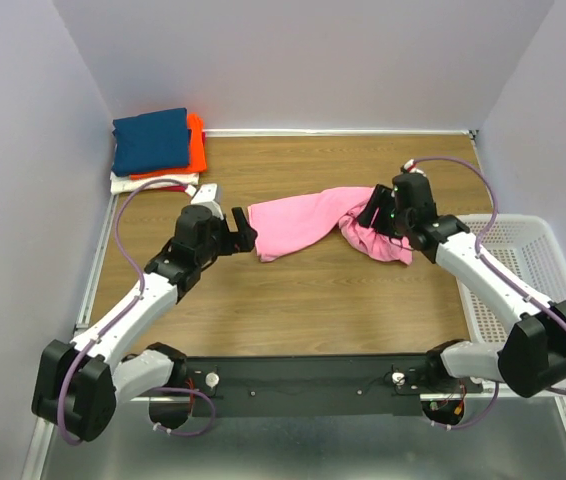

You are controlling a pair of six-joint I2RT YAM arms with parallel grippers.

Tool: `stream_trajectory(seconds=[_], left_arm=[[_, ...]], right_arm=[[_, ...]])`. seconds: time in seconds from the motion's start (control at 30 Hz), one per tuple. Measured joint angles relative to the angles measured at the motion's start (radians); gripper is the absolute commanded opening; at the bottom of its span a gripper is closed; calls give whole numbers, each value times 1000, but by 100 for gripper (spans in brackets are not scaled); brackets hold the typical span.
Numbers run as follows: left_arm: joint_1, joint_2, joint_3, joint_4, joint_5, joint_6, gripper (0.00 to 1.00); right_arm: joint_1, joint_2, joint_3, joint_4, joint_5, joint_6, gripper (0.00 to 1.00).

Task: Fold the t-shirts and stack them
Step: Move the tshirt to the center of the board

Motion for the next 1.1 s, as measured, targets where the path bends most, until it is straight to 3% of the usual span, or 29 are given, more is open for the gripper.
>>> stream_trajectory(seconds=[0.23,0.5,0.63,0.77,1.1], left_arm=[[-43,109,-107,87,-66,-107,95],[-98,301,-87,224,-81,-161,77],[-115,382,-69,259,-82,-170,73],[-120,428,-56,286,-85,-172,70],[-119,509,4,321,-103,-166,35]], right_arm=[[31,-3,-143,-8,53,26,67],[31,-3,-193,2,132,37,65],[31,-1,-210,4,177,44,65],[31,25,-214,31,201,52,57],[32,174,-168,97,196,60,53]])
